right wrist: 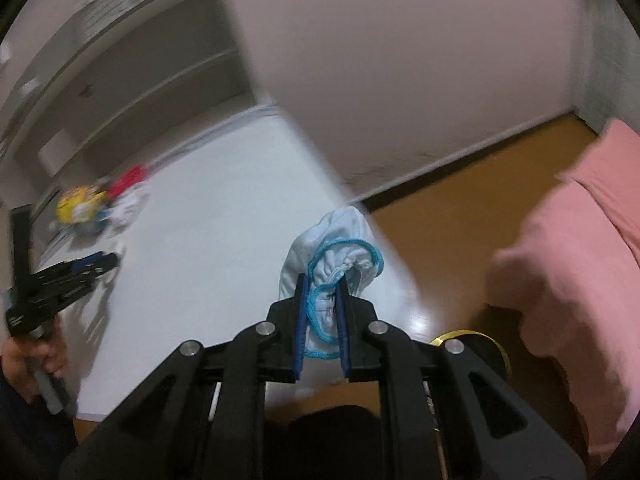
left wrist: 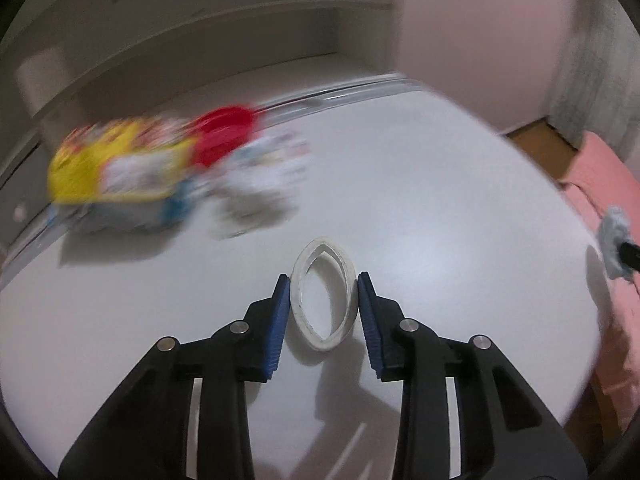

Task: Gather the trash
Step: 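Grasp the white ring with the left tool while the right tool grasps the white cloth with blue string, then carry the ring and cloth over the black bin and open both tools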

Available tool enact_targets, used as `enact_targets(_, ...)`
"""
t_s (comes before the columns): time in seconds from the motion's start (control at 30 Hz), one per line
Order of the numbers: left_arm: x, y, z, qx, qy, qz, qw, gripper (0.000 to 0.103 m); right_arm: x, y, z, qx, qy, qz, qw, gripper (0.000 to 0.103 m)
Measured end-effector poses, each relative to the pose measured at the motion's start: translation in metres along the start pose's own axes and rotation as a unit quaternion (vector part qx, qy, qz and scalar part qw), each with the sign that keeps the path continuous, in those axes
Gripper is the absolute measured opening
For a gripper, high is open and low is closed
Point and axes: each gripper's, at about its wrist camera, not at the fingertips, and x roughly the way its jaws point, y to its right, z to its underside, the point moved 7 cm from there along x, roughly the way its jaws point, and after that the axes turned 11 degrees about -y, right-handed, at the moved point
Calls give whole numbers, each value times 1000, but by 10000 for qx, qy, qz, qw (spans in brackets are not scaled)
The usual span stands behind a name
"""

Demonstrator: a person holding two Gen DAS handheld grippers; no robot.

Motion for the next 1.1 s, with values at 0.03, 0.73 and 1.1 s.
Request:
enact_targets(0.03, -2, 29, -4, 187, 41, 164, 9997, 33, 0, 25, 6, 198, -20, 134, 9997, 14)
enact_targets(0.73, 21, 380, 28, 2474, -254, 1787, 9520, 33, 93, 265, 136, 2024, -1707, 1002, 9591, 14)
enact_targets(1.1, 41, 404, 48, 2652, -490, 1828, 9454, 33, 100, 263, 146, 1992, -1775, 790, 9605, 14)
